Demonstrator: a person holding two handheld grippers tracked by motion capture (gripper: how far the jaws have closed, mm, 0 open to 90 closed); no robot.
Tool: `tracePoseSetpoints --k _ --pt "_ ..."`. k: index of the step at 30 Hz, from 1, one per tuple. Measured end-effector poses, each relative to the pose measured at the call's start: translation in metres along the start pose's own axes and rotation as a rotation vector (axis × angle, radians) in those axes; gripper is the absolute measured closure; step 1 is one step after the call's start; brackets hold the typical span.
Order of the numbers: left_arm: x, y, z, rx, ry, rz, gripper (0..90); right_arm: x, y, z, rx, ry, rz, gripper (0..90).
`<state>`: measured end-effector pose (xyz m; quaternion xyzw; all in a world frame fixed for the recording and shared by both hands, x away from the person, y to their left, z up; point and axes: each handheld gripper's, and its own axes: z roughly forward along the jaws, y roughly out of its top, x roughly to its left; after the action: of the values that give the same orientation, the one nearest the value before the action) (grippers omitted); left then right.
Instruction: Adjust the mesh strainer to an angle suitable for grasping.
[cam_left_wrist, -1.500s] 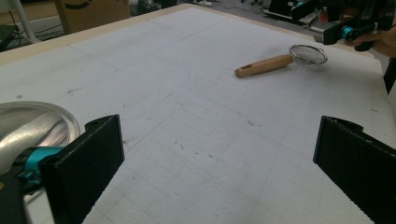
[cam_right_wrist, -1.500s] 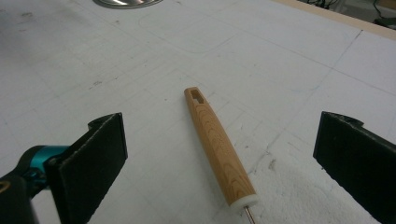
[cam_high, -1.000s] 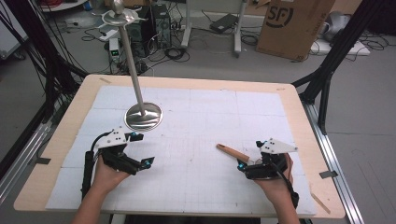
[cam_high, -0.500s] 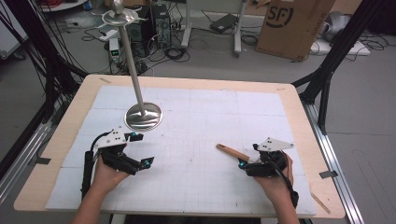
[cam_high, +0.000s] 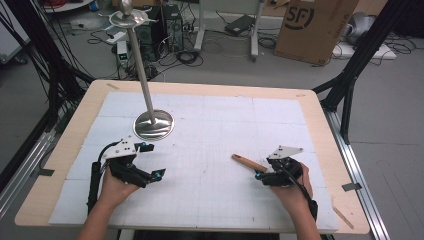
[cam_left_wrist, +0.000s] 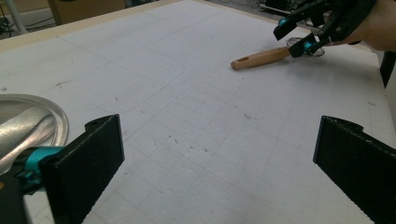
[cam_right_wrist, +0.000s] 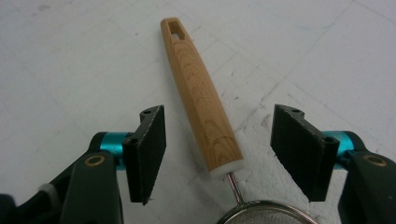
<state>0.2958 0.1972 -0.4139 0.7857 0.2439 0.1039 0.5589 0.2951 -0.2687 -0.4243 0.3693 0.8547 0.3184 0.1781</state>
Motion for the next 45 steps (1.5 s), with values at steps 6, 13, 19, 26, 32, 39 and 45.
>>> tracePoseSetpoints --k 6,13,19,26,32,39,45 --pt "0.0 -0.001 0.001 0.003 -0.001 -0.001 2.4 -0.002 -0.001 0.007 0.043 -0.006 0.008 41.8" --pt "0.0 -0.002 0.002 0.01 -0.003 -0.002 2.4 -0.004 -0.002 0.01 0.074 -0.005 0.027 47.2" --pt "0.0 -0.002 0.002 0.009 -0.003 -0.002 2.4 -0.004 -0.001 0.011 0.088 0.045 0.016 60.1" --pt "0.0 -0.002 0.002 0.007 -0.005 -0.005 2.4 -0.001 0.004 0.011 0.115 0.103 -0.017 66.9" --pt "0.0 -0.001 0.002 0.006 -0.006 -0.005 2.4 0.0 0.009 0.011 0.137 0.107 -0.035 64.3" --pt "0.001 -0.001 0.002 0.005 -0.006 -0.004 2.4 0.001 0.013 0.012 0.18 0.103 -0.059 63.2" --pt "0.001 -0.002 0.002 0.004 -0.006 -0.007 2.4 0.0 0.017 0.013 0.221 0.114 -0.062 63.1"
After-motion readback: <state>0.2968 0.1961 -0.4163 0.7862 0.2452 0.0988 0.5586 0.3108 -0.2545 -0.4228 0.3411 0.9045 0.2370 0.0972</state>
